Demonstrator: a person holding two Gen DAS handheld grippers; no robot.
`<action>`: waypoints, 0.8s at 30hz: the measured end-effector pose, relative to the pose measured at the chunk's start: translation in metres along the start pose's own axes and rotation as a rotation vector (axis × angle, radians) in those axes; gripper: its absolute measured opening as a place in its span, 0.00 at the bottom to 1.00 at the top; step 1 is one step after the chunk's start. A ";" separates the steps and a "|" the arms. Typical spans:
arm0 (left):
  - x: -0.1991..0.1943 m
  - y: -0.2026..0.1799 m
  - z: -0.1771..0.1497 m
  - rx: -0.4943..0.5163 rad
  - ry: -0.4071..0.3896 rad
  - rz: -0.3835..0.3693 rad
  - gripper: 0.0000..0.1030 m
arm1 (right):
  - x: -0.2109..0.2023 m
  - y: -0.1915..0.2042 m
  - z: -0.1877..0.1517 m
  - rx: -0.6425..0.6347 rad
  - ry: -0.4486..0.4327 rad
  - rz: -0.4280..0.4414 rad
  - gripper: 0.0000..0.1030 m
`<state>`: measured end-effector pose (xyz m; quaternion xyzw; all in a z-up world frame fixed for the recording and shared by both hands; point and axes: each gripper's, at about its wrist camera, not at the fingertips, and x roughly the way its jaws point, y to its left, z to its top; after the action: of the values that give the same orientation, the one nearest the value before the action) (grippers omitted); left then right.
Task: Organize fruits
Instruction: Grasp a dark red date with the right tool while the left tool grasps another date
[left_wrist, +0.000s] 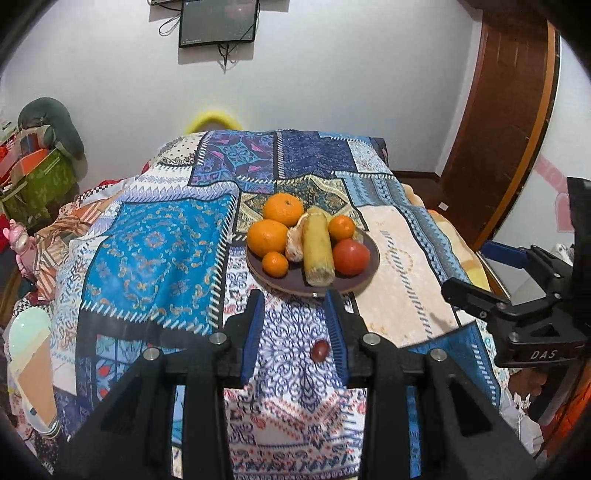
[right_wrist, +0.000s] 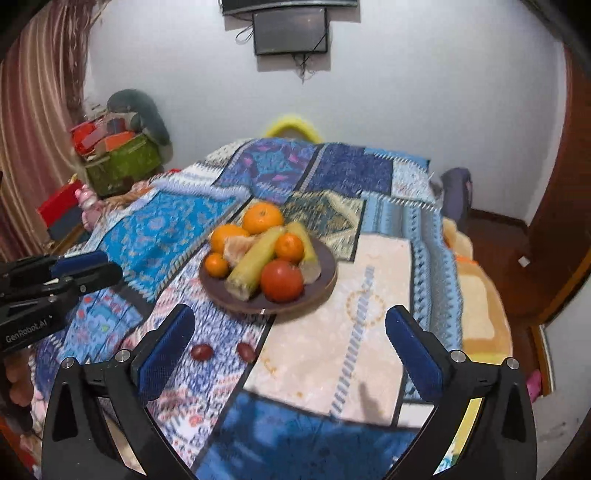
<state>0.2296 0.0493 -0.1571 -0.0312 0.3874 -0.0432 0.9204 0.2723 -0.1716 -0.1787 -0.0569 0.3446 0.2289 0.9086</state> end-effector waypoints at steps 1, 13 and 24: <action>0.000 -0.001 -0.004 0.000 0.007 0.000 0.36 | -0.001 -0.001 -0.003 0.003 0.004 0.010 1.00; 0.033 -0.006 -0.035 -0.006 0.128 -0.024 0.54 | 0.022 0.010 -0.034 -0.064 0.104 0.000 0.68; 0.078 0.005 -0.051 -0.028 0.216 -0.031 0.55 | 0.064 0.021 -0.047 -0.102 0.190 0.109 0.51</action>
<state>0.2480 0.0447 -0.2488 -0.0450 0.4842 -0.0551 0.8721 0.2769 -0.1412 -0.2548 -0.1055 0.4199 0.2887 0.8539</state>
